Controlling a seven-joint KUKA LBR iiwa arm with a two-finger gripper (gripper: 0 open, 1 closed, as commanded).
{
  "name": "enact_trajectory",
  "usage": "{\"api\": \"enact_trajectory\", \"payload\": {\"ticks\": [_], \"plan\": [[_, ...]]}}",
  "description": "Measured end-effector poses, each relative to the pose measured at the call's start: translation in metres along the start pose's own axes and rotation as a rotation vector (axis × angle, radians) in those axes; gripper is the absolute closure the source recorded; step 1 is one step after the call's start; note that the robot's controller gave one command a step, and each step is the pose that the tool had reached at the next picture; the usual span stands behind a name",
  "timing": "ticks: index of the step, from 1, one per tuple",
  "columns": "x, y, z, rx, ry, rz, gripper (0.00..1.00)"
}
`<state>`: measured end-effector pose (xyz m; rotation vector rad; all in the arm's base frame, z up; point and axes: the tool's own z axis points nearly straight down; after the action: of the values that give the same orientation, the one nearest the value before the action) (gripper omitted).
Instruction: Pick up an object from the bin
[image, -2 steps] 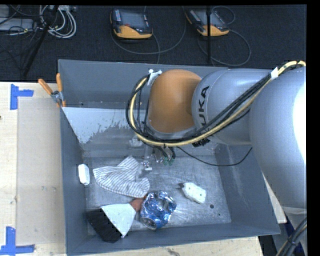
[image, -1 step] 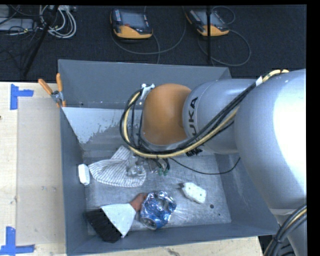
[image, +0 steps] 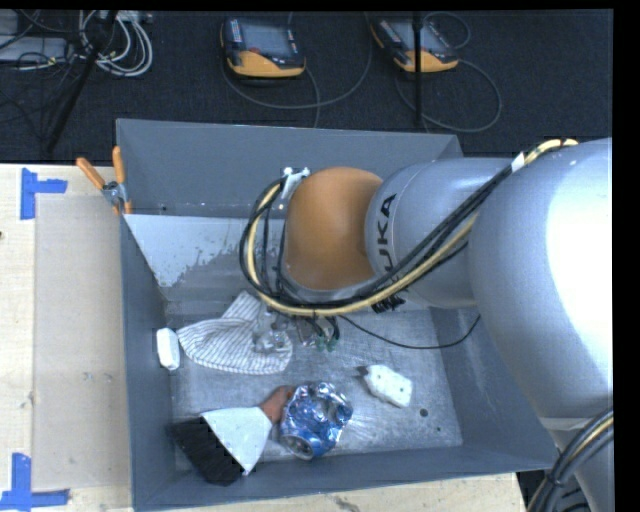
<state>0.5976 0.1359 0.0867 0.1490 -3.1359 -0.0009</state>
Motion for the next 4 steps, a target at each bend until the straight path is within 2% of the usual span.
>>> {"api": "enact_trajectory", "payload": {"ticks": [3, 4], "plan": [[-0.003, 0.002, 0.006, 0.000, -0.006, -0.005, 1.00], [-0.011, 0.003, 0.007, -0.001, -0.001, 0.002, 1.00]]}}
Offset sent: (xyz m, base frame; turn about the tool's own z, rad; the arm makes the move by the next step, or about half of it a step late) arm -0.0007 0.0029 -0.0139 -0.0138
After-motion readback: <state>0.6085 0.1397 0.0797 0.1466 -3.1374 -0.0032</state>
